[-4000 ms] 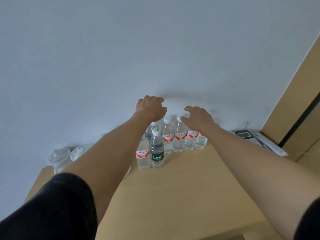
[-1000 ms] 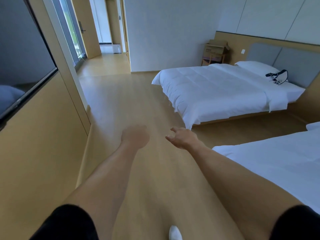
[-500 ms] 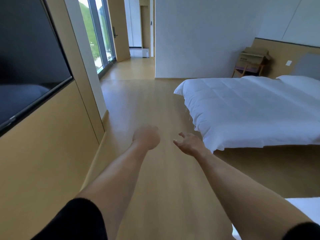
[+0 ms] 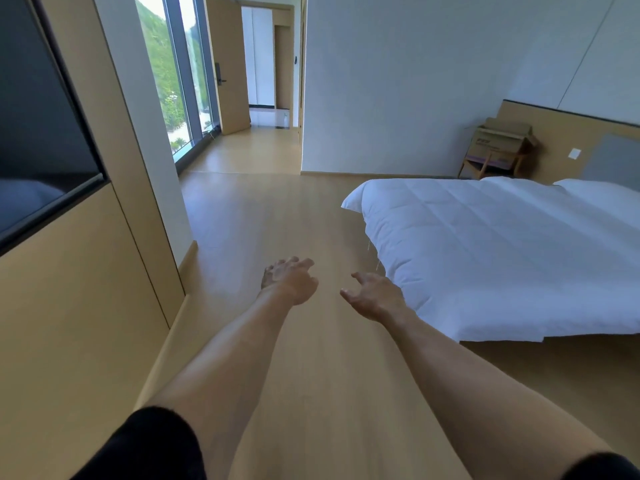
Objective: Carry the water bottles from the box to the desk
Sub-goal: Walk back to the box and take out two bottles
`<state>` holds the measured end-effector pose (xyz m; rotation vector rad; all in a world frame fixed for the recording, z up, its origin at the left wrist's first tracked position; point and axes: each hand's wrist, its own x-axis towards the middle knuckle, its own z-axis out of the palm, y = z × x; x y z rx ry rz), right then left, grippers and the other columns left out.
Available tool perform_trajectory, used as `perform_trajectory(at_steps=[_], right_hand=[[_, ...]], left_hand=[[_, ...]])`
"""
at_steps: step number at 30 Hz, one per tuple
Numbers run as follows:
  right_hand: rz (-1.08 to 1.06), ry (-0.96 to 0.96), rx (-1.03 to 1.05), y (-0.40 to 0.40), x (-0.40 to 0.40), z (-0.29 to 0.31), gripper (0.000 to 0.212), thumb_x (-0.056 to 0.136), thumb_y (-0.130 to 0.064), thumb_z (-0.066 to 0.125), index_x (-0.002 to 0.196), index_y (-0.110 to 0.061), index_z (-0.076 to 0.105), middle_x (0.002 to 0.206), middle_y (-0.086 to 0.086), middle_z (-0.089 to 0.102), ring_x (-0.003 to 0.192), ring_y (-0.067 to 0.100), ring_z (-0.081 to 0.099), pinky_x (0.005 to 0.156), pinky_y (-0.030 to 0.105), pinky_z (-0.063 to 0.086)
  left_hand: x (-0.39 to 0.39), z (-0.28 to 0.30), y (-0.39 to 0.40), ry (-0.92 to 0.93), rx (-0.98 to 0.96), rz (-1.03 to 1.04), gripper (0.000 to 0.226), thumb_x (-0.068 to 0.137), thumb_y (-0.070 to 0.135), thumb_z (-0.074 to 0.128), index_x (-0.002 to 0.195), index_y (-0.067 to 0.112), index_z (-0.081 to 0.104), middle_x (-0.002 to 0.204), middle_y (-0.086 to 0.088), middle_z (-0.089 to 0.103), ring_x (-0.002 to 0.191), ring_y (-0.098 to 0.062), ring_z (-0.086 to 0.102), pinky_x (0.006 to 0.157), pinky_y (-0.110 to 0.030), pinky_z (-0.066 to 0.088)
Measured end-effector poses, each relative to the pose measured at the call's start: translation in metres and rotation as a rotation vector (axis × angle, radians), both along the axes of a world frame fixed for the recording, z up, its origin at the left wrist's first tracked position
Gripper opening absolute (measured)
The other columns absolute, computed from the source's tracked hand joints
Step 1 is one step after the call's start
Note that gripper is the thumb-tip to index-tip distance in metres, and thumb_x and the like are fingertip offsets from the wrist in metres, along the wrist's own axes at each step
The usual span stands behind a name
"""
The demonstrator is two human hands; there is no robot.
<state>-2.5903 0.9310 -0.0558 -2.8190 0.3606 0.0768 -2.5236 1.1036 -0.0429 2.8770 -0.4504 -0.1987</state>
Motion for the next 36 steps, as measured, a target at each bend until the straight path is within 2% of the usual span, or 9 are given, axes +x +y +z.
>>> perform_trajectory(at_steps=[9, 18, 27, 36], right_hand=[[-0.038, 0.025, -0.055, 0.008, 0.181, 0.012, 0.061, 0.097, -0.060, 0.043, 0.150, -0.031, 0.040, 0.151, 0.002, 0.048, 0.140, 0.022, 0.040, 0.113, 0.045, 0.034], [-0.045, 0.053, -0.074, -0.009, 0.310, 0.008, 0.062, 0.097, -0.060, 0.041, 0.152, -0.030, 0.037, 0.152, 0.003, 0.047, 0.142, 0.023, 0.039, 0.113, 0.045, 0.034], [0.014, 0.027, -0.030, -0.054, 0.469, 0.000, 0.062, 0.098, -0.058, 0.041, 0.152, -0.028, 0.037, 0.153, 0.004, 0.046, 0.142, 0.023, 0.039, 0.115, 0.043, 0.030], [0.043, 0.051, -0.020, -0.126, 0.640, 0.008, 0.062, 0.098, -0.060, 0.041, 0.151, -0.029, 0.037, 0.152, 0.003, 0.046, 0.141, 0.024, 0.040, 0.112, 0.043, 0.032]], left_hand=[[0.190, 0.012, 0.019, 0.014, 0.008, -0.001, 0.055, 0.102, 0.047, 0.042, 0.154, 0.034, 0.034, 0.160, 0.000, 0.035, 0.146, -0.027, 0.033, 0.118, -0.041, 0.025], [0.317, 0.001, 0.008, 0.019, 0.033, -0.001, 0.053, 0.102, 0.046, 0.042, 0.154, 0.032, 0.036, 0.159, -0.001, 0.037, 0.145, -0.027, 0.034, 0.118, -0.041, 0.027], [0.463, -0.003, -0.040, -0.026, 0.079, 0.043, 0.053, 0.102, 0.045, 0.041, 0.153, 0.033, 0.035, 0.157, 0.000, 0.039, 0.145, -0.027, 0.034, 0.119, -0.042, 0.026], [0.625, 0.026, -0.113, -0.041, 0.065, 0.084, 0.053, 0.102, 0.043, 0.039, 0.154, 0.032, 0.034, 0.159, -0.001, 0.037, 0.146, -0.028, 0.032, 0.120, -0.043, 0.024]])
